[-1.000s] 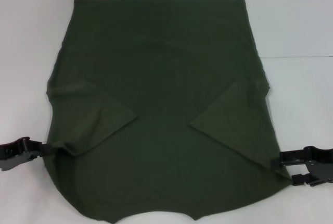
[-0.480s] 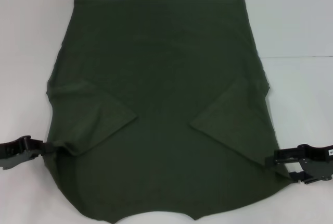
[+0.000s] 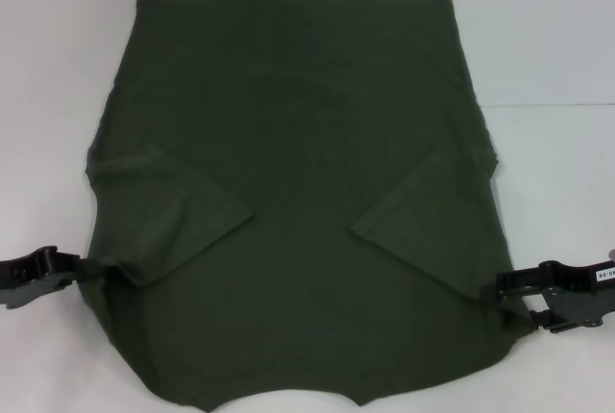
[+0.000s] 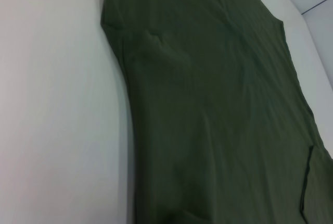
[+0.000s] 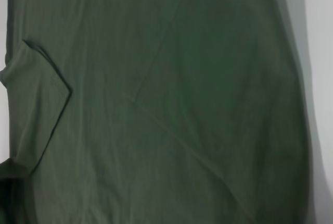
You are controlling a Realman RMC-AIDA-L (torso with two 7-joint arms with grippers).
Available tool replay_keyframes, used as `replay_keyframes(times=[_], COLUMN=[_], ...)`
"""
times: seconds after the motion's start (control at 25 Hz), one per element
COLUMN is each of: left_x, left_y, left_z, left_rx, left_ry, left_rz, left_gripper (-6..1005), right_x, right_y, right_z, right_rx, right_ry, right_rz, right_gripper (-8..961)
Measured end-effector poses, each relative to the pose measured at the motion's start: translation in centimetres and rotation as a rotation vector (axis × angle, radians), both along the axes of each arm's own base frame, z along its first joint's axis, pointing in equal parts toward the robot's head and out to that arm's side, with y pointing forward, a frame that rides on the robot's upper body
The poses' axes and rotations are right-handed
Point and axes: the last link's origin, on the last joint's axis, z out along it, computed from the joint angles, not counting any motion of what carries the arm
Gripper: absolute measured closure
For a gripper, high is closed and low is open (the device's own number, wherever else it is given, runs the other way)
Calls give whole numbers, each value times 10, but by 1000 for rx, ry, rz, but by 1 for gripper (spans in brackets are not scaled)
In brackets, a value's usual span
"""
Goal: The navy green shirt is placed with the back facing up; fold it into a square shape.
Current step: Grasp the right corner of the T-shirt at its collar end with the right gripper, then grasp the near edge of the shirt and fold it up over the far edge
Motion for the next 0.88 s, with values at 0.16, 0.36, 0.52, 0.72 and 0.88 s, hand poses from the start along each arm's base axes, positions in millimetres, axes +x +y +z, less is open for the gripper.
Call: replay_keyframes(times=[0.16, 0.36, 0.52, 0.72, 0.88], left_x=[1, 1, 1, 1, 1], left_y=[1, 1, 1, 1, 1], left_z=[0, -1, -1, -1, -1], left_rx=[4, 7, 9, 10, 12], left_ry=[-1, -8, -8, -8, -9], left_rz=[-5, -8, -9, -10, -12], left_gripper=[971, 971, 971, 971, 971], right_x=[0, 0, 0, 0, 0], right_y=[2, 2, 3, 3, 4], right_z=[2, 4, 6, 6, 6], right_rx=[5, 7, 7, 7, 9], right_ry=[-3, -6, -7, -7, -7], right_rz=[-11, -11, -8, -8, -8], right_gripper=[94, 192, 271, 547, 629])
